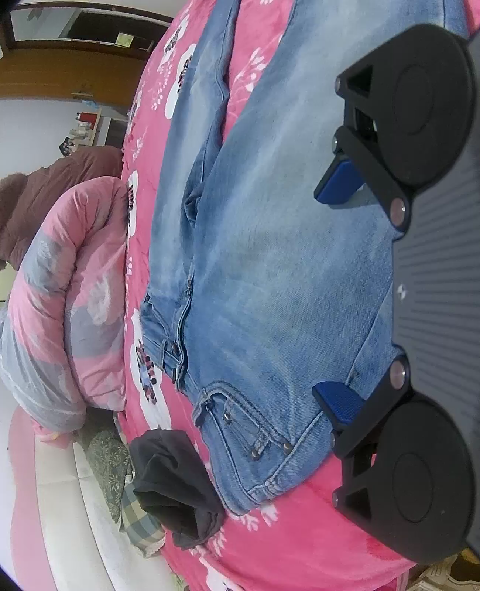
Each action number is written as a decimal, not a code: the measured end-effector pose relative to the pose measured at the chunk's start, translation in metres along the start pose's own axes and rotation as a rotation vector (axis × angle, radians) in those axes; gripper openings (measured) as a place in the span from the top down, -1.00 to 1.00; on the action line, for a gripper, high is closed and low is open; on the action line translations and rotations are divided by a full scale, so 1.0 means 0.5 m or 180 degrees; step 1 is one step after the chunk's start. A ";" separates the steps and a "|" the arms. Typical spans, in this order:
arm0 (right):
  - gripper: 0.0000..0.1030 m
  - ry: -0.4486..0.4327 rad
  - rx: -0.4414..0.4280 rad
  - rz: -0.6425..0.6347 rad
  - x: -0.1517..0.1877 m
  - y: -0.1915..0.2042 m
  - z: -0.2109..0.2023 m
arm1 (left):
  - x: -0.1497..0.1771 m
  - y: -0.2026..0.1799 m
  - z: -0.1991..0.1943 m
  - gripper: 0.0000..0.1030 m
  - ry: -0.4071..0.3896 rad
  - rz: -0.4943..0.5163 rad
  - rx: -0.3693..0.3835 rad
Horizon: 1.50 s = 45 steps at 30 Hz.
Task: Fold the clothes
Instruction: 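Move the right gripper to the jeans hem by the clothes stack, then roll the right gripper and pinch the blue jeans leg hem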
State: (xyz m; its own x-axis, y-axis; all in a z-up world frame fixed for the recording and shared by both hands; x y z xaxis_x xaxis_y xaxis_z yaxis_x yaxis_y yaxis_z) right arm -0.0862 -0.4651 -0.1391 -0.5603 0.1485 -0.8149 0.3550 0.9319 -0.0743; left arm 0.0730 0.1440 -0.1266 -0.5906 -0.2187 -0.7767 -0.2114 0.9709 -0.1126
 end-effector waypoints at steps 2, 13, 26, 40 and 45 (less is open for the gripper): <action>-0.98 -0.0050 -0.0022 0.0052 0.029 0.001 -0.026 | 0.000 0.000 0.001 -0.99 0.0017 -0.0008 -0.0004; -0.98 -0.0211 -0.0142 0.0674 0.061 -0.013 -0.140 | -0.011 -0.001 -0.009 -0.99 0.0096 -0.0094 0.0003; -0.98 -0.0451 -0.1288 -0.0559 -0.075 0.416 -0.076 | 0.010 0.024 -0.032 -0.99 0.0168 -0.0043 -0.0043; -0.98 -0.0624 -0.1191 -0.1124 0.019 0.583 -0.099 | 0.017 0.030 -0.033 -0.99 0.0134 -0.0048 0.0022; -0.98 -0.0537 -0.1318 -0.1169 0.036 0.570 -0.127 | 0.016 0.049 -0.050 -0.99 0.0153 -0.0207 0.0044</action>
State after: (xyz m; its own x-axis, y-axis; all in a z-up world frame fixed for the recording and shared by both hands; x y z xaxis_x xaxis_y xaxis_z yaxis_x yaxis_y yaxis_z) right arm -0.0426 -0.1759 -0.1383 -0.4522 -0.2324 -0.8611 -0.1816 0.9692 -0.1662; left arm 0.0439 0.1639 -0.1201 -0.6128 -0.2855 -0.7369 -0.2400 0.9557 -0.1707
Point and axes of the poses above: each gripper's, at about its wrist camera, not at the fingertips, and z roughly the way its jaws point, y to its left, x to its underside, the point moved 7 cm from there along z, roughly the way its jaws point, and after that the axes turned 9 degrees about -z, right-handed, at the moved point
